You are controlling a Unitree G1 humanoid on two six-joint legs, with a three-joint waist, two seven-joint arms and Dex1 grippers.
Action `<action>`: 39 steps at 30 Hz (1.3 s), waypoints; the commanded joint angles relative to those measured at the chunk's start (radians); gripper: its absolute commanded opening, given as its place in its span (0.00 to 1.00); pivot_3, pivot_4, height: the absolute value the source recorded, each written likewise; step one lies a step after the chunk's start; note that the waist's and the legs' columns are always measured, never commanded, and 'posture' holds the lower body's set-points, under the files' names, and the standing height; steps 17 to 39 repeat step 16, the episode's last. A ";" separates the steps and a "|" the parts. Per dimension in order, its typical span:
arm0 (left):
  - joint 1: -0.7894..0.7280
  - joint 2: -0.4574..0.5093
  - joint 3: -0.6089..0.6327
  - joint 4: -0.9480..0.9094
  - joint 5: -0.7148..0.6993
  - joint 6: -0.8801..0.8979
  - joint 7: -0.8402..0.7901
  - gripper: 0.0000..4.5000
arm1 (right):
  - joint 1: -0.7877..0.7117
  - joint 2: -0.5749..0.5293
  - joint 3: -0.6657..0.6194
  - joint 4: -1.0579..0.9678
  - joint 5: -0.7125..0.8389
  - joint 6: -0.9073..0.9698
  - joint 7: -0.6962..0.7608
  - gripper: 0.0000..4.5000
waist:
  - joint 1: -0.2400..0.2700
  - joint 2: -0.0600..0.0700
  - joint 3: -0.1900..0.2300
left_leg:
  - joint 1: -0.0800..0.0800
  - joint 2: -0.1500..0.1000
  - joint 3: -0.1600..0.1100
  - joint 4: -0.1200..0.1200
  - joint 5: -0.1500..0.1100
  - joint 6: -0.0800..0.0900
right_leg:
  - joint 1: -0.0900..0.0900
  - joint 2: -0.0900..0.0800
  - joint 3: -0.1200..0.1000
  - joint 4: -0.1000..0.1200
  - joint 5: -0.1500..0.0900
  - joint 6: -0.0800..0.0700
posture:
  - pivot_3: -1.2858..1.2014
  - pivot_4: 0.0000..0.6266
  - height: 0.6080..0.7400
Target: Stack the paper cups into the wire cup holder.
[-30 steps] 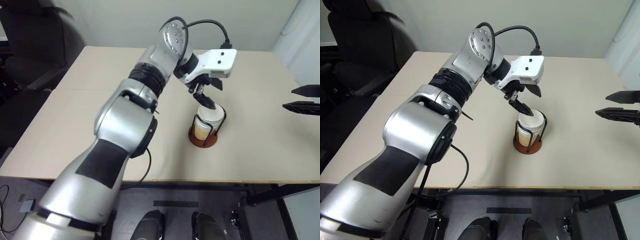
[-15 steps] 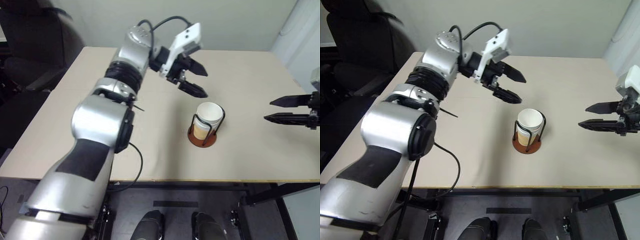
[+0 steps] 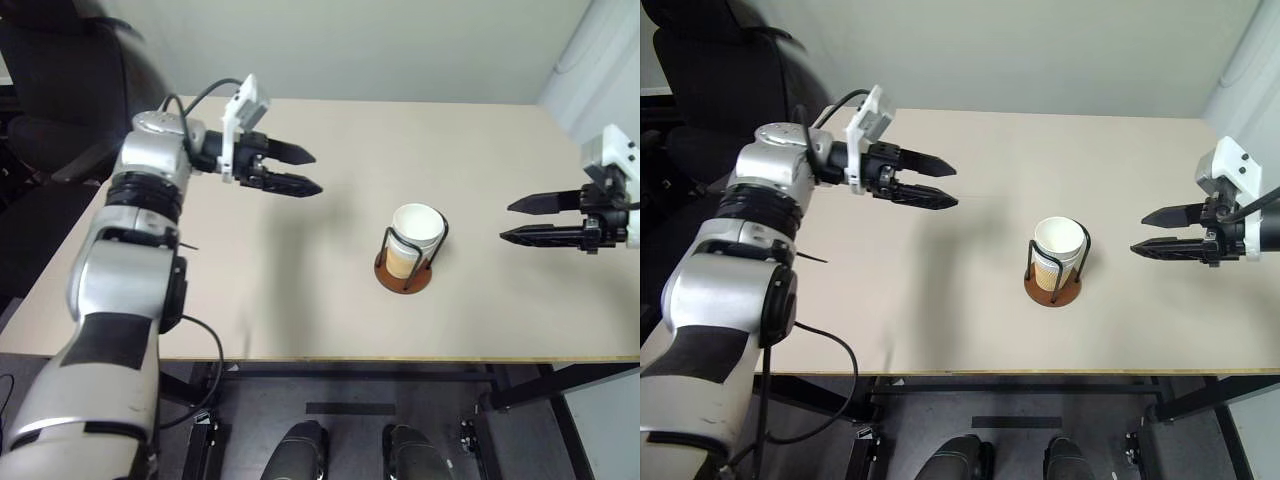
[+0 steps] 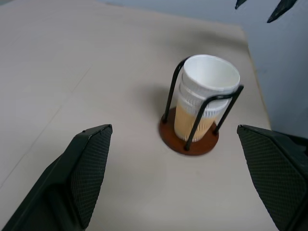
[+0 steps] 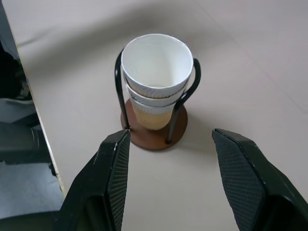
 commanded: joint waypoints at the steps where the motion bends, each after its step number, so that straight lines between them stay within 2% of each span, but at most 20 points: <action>1: 0.045 0.075 -0.011 -0.146 -0.116 0.066 -0.033 0.99 | -0.048 0.005 0.011 0.039 -0.027 -0.021 0.023 0.60 | -0.002 0.000 0.000 | 0.000 0.000 0.000 0.000 0.001 -0.001 | 0.000 0.001 0.000 0.000 0.000 0.000 | 0.52 0.24 1.00; 4: 0.112 0.122 -0.029 -0.256 -0.178 0.081 -0.033 0.99 | -0.074 0.029 0.040 0.070 -0.065 -0.036 0.013 0.60 | -0.003 0.000 0.000 | 0.000 0.000 -0.001 -0.001 0.001 -0.002 | -0.001 0.002 -0.001 0.001 0.000 -0.002 | 0.52 0.24 1.00; 12: 0.225 0.195 0.034 -0.464 -0.220 0.162 -0.033 0.99 | -0.015 0.039 0.010 0.068 -0.092 -0.074 0.007 0.60 | -0.004 0.000 0.000 | 0.000 0.000 -0.002 -0.001 0.002 -0.003 | 0.000 0.001 -0.001 0.002 -0.001 -0.007 | 0.52 0.24 1.00; 39: 0.238 0.197 0.049 -0.476 -0.221 0.184 -0.033 0.99 | 0.019 0.028 -0.007 0.052 -0.096 -0.078 0.000 0.60 | -0.006 0.000 0.000 | 0.001 0.000 -0.002 -0.001 0.003 -0.004 | 0.000 0.001 -0.001 0.002 -0.002 -0.009 | 0.52 0.24 1.00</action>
